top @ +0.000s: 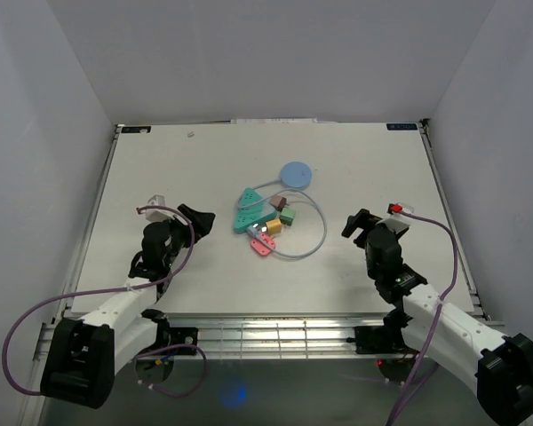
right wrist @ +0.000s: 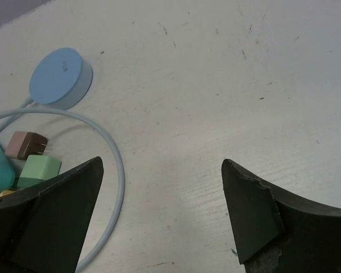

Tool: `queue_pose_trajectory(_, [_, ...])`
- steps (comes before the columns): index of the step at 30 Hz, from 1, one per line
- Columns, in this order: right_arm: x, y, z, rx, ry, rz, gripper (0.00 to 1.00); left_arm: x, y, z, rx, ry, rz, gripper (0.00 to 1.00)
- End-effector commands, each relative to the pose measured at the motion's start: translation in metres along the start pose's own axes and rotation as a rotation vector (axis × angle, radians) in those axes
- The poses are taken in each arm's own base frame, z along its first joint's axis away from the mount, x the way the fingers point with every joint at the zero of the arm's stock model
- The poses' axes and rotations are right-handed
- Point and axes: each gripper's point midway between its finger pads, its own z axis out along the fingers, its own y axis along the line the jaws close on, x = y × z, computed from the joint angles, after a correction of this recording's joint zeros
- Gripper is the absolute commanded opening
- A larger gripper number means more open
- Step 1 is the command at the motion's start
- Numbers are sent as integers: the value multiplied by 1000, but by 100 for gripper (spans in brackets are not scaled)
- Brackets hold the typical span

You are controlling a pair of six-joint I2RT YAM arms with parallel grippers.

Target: Insert the plug

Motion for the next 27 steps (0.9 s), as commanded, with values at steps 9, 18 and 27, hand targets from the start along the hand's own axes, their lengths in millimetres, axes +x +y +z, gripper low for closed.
queue_pose_trajectory(9, [6, 35, 0, -194, 40, -106, 90, -9, -22, 2, 74, 9, 33, 98])
queue_pose_trajectory(18, [24, 90, -4, -332, 198, -42, 90, -16, -24, -2, 78, -28, 31, 98])
queue_pose_trajectory(27, [36, 172, 10, -419, 309, 65, 90, -18, -20, -3, 59, -49, 38, 98])
